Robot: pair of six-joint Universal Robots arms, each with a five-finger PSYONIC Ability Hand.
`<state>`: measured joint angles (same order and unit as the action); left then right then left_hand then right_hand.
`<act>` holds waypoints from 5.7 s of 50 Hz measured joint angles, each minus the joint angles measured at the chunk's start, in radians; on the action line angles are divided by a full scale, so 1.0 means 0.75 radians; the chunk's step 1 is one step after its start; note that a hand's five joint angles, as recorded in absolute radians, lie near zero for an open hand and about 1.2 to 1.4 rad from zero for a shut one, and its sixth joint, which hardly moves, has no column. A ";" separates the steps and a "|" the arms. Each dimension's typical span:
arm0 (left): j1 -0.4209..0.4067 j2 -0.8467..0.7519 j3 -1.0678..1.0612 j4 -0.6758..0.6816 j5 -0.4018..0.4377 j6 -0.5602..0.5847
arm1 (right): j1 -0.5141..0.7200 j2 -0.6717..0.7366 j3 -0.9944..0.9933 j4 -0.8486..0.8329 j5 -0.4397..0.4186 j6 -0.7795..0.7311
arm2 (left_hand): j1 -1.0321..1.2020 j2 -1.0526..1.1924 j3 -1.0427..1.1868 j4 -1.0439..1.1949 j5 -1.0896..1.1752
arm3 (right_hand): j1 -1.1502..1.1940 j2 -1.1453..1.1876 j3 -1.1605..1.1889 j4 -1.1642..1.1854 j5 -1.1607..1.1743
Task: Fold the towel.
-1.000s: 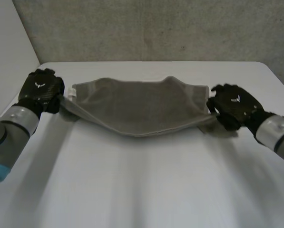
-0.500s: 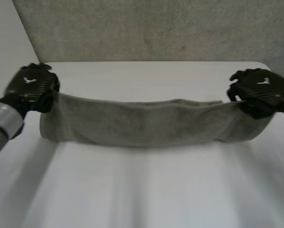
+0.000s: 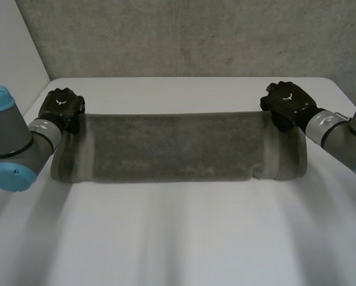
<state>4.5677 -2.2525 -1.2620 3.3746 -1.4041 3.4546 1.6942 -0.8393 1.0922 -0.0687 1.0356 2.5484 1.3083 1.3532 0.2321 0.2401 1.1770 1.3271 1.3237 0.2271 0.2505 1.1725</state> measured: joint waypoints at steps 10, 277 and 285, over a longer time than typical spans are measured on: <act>-0.003 -0.082 0.065 0.005 -0.003 0.001 | 0.045 0.183 -0.164 -0.005 0.022 0.023 | 0.000 0.000 0.000 0.000 0.000 | 0.000 0.000 0.000 0.000 0.000; -0.390 0.434 -0.397 0.041 -0.353 -0.334 | 0.767 -0.224 0.347 0.019 0.212 0.180 | -1.347 -1.464 0.000 0.000 -1.486 | -1.322 -1.374 0.000 0.000 -1.428; -0.457 0.389 -0.343 0.034 -0.330 -0.357 | 0.516 -0.496 0.577 0.059 0.219 0.417 | -1.347 -1.464 0.000 0.000 -1.486 | -1.451 -1.438 0.000 0.000 -1.481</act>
<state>4.2247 -1.9611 -1.5191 3.4004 -1.6513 3.1872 2.0812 -1.2115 1.5248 -0.0247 1.2000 2.8615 0.2983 0.2550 0.2321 0.2402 0.0623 0.2389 0.2456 0.2271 0.2505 0.0620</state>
